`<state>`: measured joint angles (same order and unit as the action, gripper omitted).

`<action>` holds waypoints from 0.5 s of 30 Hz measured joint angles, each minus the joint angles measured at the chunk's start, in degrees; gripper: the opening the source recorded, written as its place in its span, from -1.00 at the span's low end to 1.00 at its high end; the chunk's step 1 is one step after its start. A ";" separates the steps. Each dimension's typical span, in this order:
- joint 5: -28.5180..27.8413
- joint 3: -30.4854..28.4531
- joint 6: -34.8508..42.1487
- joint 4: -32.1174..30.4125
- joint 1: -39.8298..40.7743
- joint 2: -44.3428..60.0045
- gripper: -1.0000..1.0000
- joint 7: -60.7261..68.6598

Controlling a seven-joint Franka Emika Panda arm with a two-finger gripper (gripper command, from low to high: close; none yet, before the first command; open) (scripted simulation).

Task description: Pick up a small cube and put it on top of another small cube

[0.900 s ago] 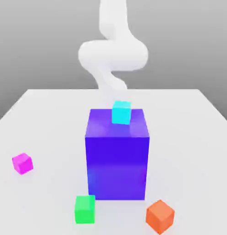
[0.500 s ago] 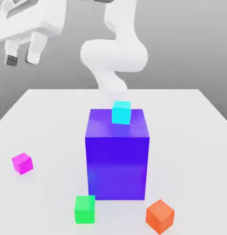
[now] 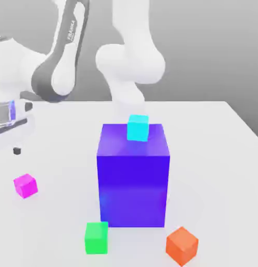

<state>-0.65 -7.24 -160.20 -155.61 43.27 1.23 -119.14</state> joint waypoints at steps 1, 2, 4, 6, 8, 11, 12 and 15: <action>1.16 -0.27 -0.96 -0.80 0.74 1.59 0.00 -1.62; 2.40 -0.27 -2.13 -1.22 1.08 3.34 0.00 -2.43; 4.55 0.77 -5.07 -1.03 1.95 7.24 0.00 -2.18; 6.29 2.37 -8.32 -0.37 3.23 11.34 0.00 -1.20; 7.39 3.98 -11.65 0.41 4.60 15.47 0.00 -0.39; 7.66 4.43 -12.80 0.69 4.98 16.91 -1.00 -0.20; 7.65 4.43 -12.84 0.69 4.98 16.91 -1.00 -0.21; 7.78 4.73 -13.51 0.82 5.26 17.64 -1.00 -0.09</action>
<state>7.14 -2.51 -173.71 -154.79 48.53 18.87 -119.23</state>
